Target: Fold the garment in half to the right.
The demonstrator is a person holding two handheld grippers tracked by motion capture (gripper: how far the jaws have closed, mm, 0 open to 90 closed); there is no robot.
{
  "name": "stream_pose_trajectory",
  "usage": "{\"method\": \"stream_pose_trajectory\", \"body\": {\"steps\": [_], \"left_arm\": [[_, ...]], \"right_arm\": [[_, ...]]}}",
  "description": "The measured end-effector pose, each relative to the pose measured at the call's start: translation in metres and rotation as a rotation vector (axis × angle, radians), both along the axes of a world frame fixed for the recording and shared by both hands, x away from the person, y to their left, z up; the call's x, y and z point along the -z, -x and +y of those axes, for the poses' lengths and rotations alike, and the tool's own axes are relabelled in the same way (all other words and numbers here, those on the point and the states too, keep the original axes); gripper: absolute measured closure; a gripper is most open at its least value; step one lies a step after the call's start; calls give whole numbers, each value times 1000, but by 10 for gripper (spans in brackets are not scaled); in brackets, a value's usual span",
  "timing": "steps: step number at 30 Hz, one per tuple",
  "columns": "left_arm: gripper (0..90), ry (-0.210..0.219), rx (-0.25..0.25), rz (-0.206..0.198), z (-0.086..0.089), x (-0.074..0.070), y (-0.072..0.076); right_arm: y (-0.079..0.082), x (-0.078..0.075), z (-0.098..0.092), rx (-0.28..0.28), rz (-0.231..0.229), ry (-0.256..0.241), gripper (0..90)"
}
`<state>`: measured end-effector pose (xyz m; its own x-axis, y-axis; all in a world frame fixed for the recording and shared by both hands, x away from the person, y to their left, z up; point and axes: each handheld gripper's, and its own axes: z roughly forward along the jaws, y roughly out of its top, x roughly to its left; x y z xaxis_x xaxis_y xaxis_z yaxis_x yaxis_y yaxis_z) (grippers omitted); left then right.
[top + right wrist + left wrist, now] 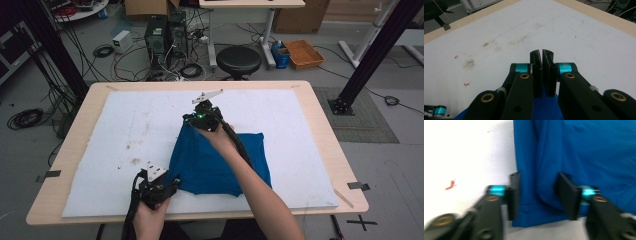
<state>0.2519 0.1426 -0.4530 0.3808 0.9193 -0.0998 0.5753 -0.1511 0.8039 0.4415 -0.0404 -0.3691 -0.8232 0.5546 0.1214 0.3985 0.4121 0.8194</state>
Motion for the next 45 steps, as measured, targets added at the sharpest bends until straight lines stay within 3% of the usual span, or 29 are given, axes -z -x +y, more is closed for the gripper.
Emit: {"method": "stream_pose_trajectory", "body": {"steps": [3, 7, 13, 21, 29, 38, 40, 45], "left_arm": [[736, 35, 10, -20, 4, -5, 3], [817, 79, 45, -27, 6, -12, 6], [843, 123, 121, -51, -10, -26, 9], [844, 210, 254, -35, -56, -40, 1], [843, 251, 364, -21, -114, -37, -13], [842, 270, 424, 0, -174, -25, -27], [840, 259, 429, 13, -184, -23, -29], [834, 228, 419, 31, -202, -18, -36]], "right_arm": [[0, 0, -2, 3, -1, -3, 874], [-1, -2, -7, 7, 4, -11, 874], [-2, -7, -20, 11, -4, -14, 874], [-5, -15, -63, 0, -3, -4, 873], [-10, -12, -123, 4, 6, 22, 874], [-18, 7, -178, 49, 39, 46, 874], [-20, 12, -186, 56, 61, 54, 873], [-26, 19, -197, 77, 65, 103, 873]]}}
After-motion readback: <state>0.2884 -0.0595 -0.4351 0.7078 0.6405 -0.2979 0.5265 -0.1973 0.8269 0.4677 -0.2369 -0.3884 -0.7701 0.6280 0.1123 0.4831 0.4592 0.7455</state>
